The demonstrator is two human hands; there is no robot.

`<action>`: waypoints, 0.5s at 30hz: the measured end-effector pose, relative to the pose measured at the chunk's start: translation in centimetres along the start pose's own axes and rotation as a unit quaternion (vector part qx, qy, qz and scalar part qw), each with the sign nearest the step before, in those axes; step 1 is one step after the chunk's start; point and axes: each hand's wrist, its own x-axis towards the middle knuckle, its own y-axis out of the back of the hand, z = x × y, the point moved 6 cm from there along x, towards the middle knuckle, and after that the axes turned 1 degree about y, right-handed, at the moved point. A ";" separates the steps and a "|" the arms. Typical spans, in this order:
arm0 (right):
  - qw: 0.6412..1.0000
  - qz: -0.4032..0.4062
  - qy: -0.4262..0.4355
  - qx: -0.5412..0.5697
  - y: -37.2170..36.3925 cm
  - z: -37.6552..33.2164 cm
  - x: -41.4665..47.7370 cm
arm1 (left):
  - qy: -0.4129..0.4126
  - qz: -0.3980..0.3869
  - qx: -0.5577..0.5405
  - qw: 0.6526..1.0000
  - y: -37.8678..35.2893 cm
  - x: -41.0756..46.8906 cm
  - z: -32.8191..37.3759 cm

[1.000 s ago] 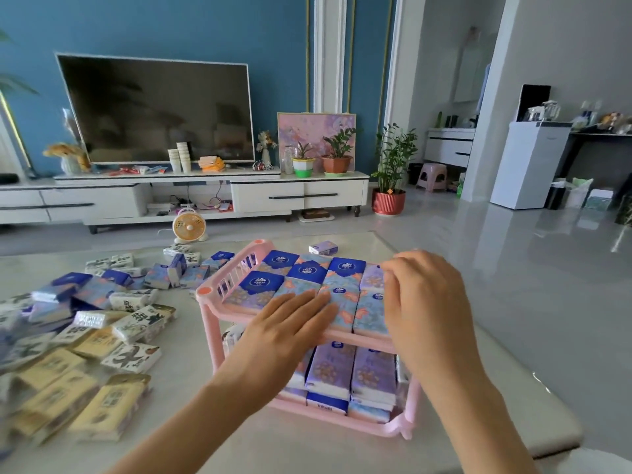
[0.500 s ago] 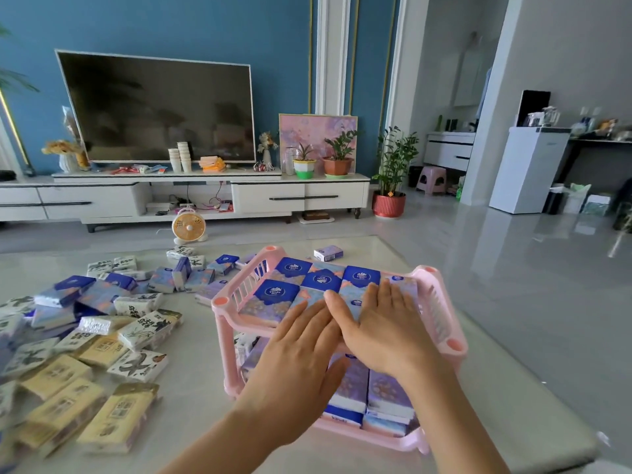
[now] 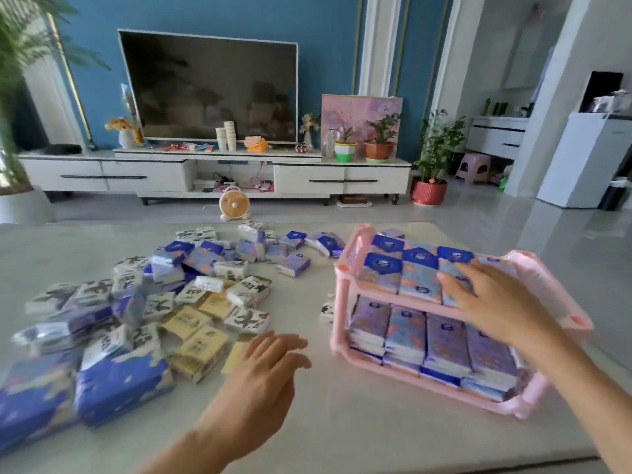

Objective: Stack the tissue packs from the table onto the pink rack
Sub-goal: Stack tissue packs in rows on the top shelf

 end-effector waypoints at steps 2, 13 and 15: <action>0.991 0.119 0.053 0.022 1.4 -1.5 -0.9 | 0.068 0.019 -0.032 0.997 1.2 0.3 -1.0; 0.918 0.008 0.320 0.234 -8.3 -18.1 -7.3 | 0.245 -0.035 0.057 0.967 3.6 -4.5 -9.9; 0.920 -0.037 0.280 0.273 -10.9 -19.8 -6.3 | 0.287 -0.046 0.061 0.955 4.3 -5.5 -11.7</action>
